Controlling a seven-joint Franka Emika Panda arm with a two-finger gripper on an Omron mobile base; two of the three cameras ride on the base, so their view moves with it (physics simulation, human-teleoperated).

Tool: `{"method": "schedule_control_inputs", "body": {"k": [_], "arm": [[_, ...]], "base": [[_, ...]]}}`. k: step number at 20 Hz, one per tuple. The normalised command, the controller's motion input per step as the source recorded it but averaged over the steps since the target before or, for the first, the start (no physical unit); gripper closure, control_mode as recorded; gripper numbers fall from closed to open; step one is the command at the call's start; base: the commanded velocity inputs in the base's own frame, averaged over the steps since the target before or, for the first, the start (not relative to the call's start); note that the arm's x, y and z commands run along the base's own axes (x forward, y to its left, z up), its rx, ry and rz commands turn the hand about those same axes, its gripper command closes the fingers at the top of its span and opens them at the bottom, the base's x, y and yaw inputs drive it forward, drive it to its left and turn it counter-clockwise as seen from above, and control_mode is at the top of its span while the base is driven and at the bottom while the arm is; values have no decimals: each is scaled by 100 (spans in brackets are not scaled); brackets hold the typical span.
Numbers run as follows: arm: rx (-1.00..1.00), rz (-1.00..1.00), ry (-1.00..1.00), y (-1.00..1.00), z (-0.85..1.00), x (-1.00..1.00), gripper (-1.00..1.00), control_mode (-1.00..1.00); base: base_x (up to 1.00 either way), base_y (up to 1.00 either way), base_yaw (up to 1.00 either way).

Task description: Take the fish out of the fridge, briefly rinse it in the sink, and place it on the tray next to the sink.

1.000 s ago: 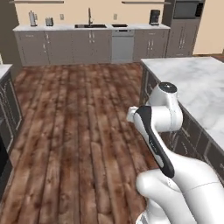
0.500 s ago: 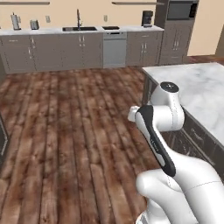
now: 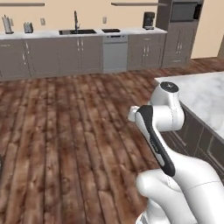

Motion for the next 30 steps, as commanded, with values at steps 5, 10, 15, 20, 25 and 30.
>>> {"method": "schedule_control_inputs", "body": {"k": [5,10,15,20,25,30], "arm": [[0,0,0,0,0,0,100,100],[0,0,0,0,0,0,100,100],[0,0,0,0,0,0,100,100],[0,0,0,0,0,0,100,100],[0,0,0,0,0,0,100,100],[0,0,0,0,0,0,100,100]], "base": [[100,0,-2],[100,0,-1],[100,1,0],[100,0,0],[100,0,0],[100,0,-2]]}}
